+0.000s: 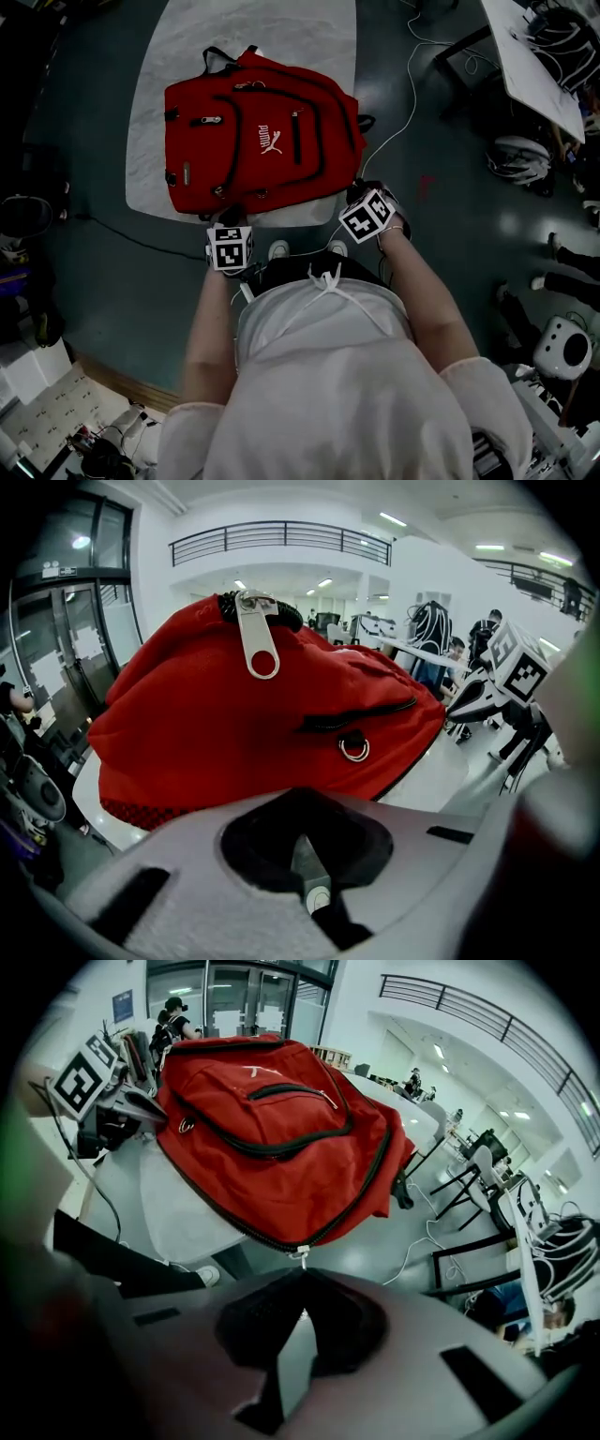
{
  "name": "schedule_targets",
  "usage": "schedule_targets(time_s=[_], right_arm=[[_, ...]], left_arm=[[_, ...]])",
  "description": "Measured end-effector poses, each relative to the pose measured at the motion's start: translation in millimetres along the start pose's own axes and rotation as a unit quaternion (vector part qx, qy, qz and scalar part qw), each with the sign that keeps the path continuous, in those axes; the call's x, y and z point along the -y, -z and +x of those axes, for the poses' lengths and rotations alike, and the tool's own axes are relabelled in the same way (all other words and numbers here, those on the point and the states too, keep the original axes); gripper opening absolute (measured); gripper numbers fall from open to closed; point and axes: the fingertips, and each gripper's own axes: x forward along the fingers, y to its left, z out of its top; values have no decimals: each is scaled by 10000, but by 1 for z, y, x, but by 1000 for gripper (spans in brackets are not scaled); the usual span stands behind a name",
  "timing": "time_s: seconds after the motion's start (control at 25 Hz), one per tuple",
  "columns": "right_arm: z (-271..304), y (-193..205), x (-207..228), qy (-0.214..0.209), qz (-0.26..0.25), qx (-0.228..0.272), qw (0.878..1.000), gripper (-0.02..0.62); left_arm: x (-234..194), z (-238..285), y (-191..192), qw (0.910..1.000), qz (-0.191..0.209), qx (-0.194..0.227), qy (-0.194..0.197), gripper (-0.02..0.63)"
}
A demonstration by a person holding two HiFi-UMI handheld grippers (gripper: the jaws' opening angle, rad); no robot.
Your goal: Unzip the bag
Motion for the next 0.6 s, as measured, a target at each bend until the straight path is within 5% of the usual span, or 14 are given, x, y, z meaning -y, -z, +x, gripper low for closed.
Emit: schedule_targets(time_s=[0.32,0.48,0.6], right_arm=[[0,-3,20,11,20,66,10000,29],[-2,0,16,-181,447,141,9987,30],[-9,0,23,52,921,320,9952,31]], left_arm=[[-2,5,3,9997,-133,23,-182,20],[-3,7,6,9996,-158,31,-221,20],[1,7,4,9992,-91,-195,-329,20]])
